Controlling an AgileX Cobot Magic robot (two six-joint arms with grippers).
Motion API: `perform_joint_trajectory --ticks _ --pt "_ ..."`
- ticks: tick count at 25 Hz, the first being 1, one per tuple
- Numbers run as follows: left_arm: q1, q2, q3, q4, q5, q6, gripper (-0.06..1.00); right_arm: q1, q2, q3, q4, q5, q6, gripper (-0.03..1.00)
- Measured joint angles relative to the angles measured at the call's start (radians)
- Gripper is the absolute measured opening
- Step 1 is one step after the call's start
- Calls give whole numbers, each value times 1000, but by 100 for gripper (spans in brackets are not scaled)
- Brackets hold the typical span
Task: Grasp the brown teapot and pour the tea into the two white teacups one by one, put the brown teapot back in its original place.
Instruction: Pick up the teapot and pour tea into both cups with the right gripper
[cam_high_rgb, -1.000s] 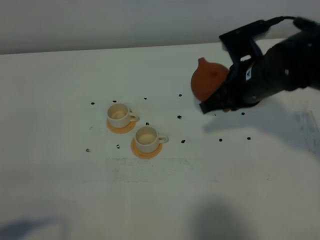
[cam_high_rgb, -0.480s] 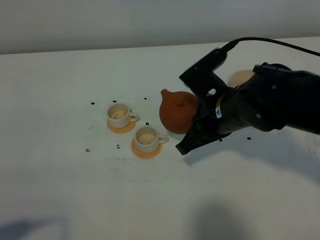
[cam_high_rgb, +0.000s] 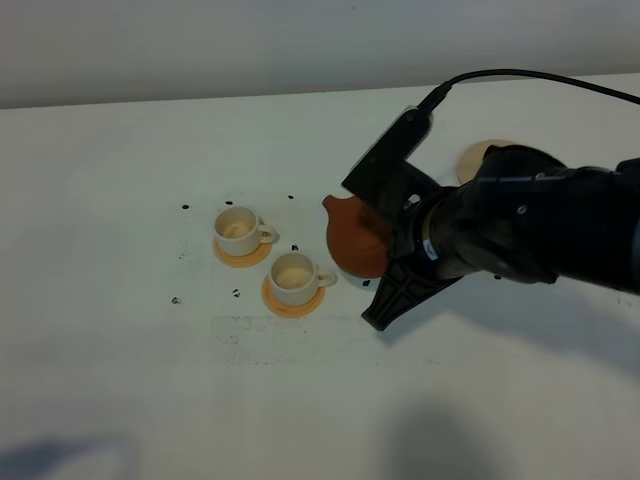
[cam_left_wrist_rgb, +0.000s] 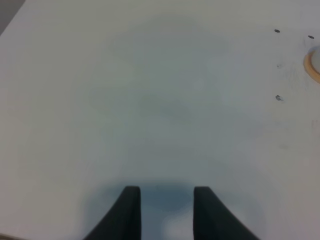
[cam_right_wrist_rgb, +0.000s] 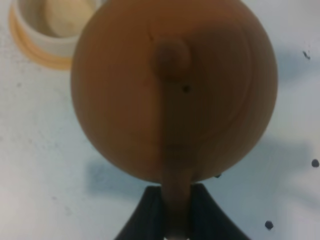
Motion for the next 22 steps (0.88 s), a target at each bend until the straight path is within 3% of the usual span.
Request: perform_joint_trajectory --ticks 11,22 --pt "0 0 0 0 0 1 25 56 33 0 -89 -9 5 9" --pt "0 0 0 0 0 1 25 58 74 0 -204 -12 19 9"
